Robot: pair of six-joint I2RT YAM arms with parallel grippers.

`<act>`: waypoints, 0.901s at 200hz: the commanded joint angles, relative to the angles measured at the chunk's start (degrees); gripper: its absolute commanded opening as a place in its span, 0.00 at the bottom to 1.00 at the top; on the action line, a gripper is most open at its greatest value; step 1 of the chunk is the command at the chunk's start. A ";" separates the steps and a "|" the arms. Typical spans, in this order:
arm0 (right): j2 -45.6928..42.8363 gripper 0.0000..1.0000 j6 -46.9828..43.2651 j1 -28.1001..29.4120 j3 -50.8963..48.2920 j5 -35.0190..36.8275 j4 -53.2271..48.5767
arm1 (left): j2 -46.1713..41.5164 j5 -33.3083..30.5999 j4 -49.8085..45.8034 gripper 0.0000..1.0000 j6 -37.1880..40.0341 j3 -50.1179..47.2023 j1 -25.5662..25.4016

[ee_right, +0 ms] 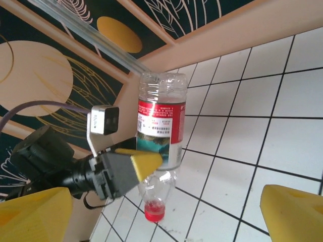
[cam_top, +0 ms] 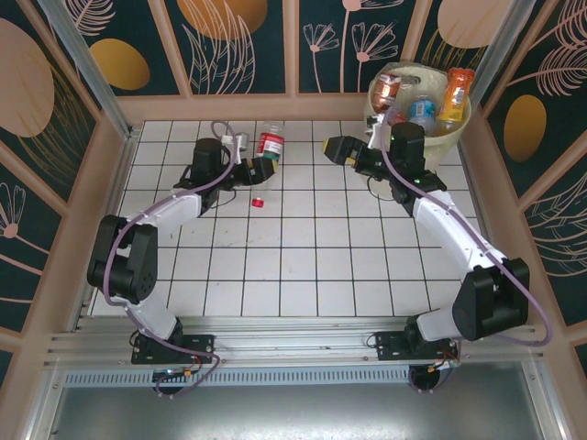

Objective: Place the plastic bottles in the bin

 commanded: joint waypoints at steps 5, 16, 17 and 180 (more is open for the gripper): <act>1.64 0.97 0.23 1.15 3.42 -3.23 0.20 | -1.17 5.03 10.55 0.64 -6.04 0.11 -3.03; 2.30 0.98 0.07 1.38 3.78 -3.45 0.26 | -1.05 5.23 11.29 0.64 -6.68 0.62 -4.52; 2.31 0.98 0.02 1.38 3.83 -3.45 0.30 | -1.03 5.24 11.35 0.64 -6.73 0.66 -4.62; 6.89 0.83 0.40 2.93 5.09 -5.04 3.95 | 3.45 5.16 16.90 0.66 -12.59 4.12 -14.17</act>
